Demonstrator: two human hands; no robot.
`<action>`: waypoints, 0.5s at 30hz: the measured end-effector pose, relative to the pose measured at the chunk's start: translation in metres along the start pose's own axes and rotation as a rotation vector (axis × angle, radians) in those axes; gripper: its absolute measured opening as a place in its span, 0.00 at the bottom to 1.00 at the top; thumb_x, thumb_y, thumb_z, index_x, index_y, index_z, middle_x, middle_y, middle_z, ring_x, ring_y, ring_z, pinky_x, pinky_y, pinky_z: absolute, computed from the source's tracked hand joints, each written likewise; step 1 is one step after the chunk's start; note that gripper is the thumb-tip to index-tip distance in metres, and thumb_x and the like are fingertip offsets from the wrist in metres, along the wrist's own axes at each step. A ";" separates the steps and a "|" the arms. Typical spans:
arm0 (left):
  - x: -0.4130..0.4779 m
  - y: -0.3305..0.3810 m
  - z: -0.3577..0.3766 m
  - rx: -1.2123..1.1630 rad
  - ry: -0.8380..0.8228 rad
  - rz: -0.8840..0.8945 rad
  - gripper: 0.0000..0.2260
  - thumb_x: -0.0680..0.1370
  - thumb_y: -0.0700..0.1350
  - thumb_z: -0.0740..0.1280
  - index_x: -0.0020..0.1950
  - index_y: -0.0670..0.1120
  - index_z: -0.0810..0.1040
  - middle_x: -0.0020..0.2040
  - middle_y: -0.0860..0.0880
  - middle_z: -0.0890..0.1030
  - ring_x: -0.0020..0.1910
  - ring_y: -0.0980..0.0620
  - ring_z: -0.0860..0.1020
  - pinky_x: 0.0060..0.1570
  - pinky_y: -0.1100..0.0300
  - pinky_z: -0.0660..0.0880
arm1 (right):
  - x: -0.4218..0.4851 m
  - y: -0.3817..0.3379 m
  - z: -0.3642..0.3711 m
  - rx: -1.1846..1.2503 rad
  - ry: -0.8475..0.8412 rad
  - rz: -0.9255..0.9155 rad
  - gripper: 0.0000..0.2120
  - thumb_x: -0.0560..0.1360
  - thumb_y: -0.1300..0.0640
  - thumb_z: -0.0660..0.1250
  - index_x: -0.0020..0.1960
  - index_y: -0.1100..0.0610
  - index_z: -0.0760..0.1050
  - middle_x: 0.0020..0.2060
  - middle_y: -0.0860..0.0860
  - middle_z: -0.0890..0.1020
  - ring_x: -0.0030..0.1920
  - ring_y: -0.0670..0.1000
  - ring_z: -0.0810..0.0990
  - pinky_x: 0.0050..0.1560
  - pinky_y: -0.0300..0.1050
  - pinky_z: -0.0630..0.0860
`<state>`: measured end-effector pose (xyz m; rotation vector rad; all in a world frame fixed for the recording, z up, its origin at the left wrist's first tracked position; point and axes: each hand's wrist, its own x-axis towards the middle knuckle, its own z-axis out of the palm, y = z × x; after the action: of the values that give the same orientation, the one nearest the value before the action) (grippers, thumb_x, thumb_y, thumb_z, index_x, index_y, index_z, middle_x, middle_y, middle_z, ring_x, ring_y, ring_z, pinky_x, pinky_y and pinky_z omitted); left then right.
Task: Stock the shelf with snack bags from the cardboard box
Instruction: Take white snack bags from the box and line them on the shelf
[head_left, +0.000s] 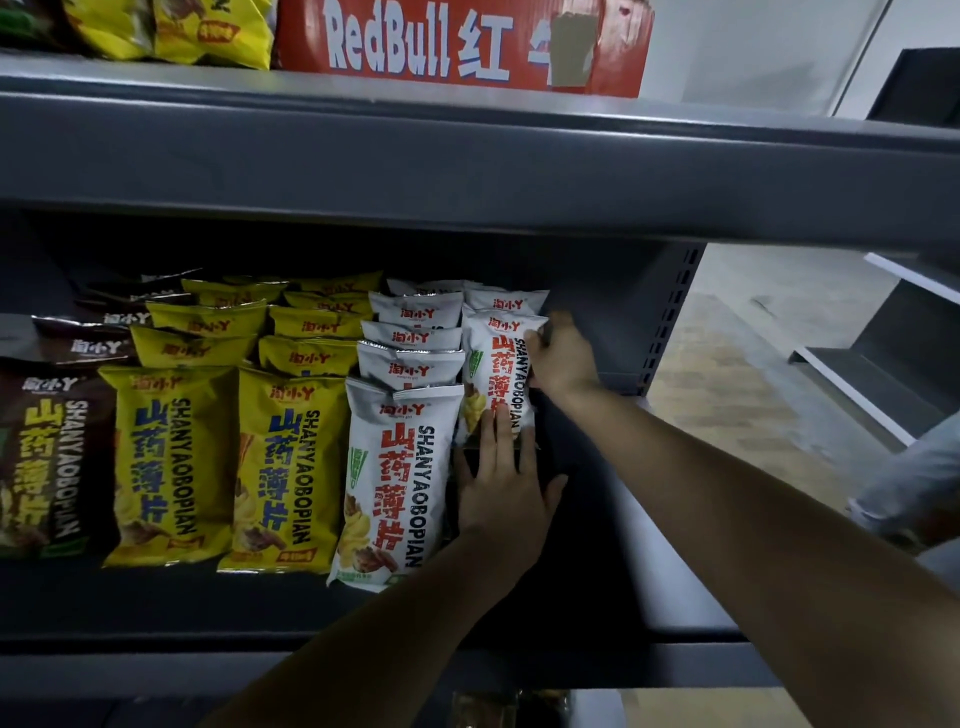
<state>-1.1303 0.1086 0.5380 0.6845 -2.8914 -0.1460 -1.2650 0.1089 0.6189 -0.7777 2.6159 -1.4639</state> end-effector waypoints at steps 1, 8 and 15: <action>0.000 -0.001 0.000 0.010 0.002 0.002 0.30 0.81 0.61 0.46 0.78 0.47 0.45 0.78 0.43 0.39 0.77 0.45 0.38 0.73 0.41 0.47 | -0.002 0.001 0.001 0.026 -0.012 0.017 0.13 0.81 0.56 0.59 0.60 0.64 0.67 0.53 0.62 0.79 0.52 0.61 0.80 0.51 0.58 0.78; -0.007 -0.002 -0.010 -0.027 0.069 0.017 0.26 0.81 0.58 0.49 0.75 0.45 0.61 0.78 0.42 0.50 0.77 0.45 0.45 0.73 0.44 0.51 | -0.029 0.021 -0.014 -0.055 -0.077 -0.106 0.15 0.81 0.54 0.59 0.63 0.63 0.65 0.51 0.58 0.80 0.50 0.57 0.79 0.41 0.43 0.68; -0.041 0.010 -0.019 -0.128 0.137 0.053 0.19 0.79 0.47 0.57 0.69 0.44 0.69 0.72 0.41 0.63 0.75 0.42 0.53 0.72 0.47 0.57 | -0.073 0.040 -0.046 -0.174 -0.074 -0.181 0.13 0.80 0.58 0.60 0.60 0.65 0.74 0.56 0.60 0.80 0.57 0.59 0.78 0.53 0.46 0.71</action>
<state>-1.0952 0.1355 0.5519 0.5718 -2.7384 -0.2644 -1.2299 0.1952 0.5973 -1.0907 2.7043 -1.2273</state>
